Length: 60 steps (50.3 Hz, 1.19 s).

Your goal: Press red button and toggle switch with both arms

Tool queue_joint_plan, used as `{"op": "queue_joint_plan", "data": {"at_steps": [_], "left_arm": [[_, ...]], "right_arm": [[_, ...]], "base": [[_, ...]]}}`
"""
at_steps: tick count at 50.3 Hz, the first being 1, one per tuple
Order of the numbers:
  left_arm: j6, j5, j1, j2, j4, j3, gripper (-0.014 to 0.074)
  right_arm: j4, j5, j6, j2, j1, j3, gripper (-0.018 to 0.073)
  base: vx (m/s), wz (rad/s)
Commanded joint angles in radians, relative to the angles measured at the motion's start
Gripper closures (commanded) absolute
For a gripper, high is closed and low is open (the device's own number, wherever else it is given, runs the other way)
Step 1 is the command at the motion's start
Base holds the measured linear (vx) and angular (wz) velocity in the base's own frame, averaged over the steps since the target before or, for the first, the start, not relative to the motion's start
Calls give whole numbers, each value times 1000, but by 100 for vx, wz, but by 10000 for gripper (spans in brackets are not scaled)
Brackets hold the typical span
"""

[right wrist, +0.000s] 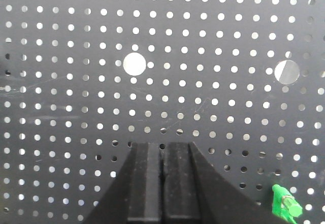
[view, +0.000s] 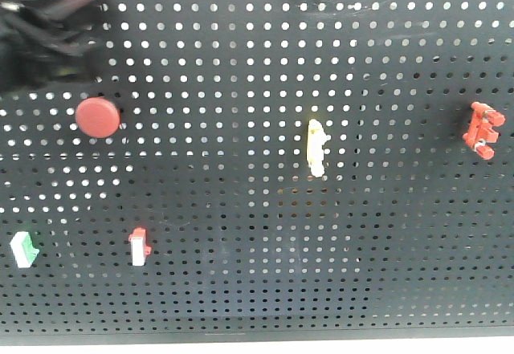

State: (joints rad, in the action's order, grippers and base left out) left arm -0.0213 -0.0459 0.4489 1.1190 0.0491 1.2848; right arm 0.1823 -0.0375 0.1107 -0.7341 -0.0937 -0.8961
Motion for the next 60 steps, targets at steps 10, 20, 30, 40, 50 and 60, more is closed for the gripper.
{"op": "queue_joint_plan", "data": {"at_steps": [10, 20, 30, 40, 50, 60], "left_arm": [[4, 46, 3, -233, 69, -142, 595], [4, 66, 3, -345, 69, -267, 595], [4, 71, 3, -366, 69, -284, 595], [4, 88, 3, -366, 69, -284, 595], [3, 88, 3, -366, 69, -284, 595], [3, 88, 3, -366, 69, -284, 595]], "right_arm": [[-10, -86, 43, -23, 7, -31, 562], [-8, -156, 43, -57, -22, -31, 562], [2, -226, 19, -131, -233, -56, 562], [-5, -203, -135, -285, -456, -200, 562], [-7, -143, -136, -454, -543, -407, 562], [-7, -63, -127, -556, -541, -561, 562]], "base": [[0, 0], [0, 0], [0, 0], [0, 0], [0, 0], [0, 0]]}}
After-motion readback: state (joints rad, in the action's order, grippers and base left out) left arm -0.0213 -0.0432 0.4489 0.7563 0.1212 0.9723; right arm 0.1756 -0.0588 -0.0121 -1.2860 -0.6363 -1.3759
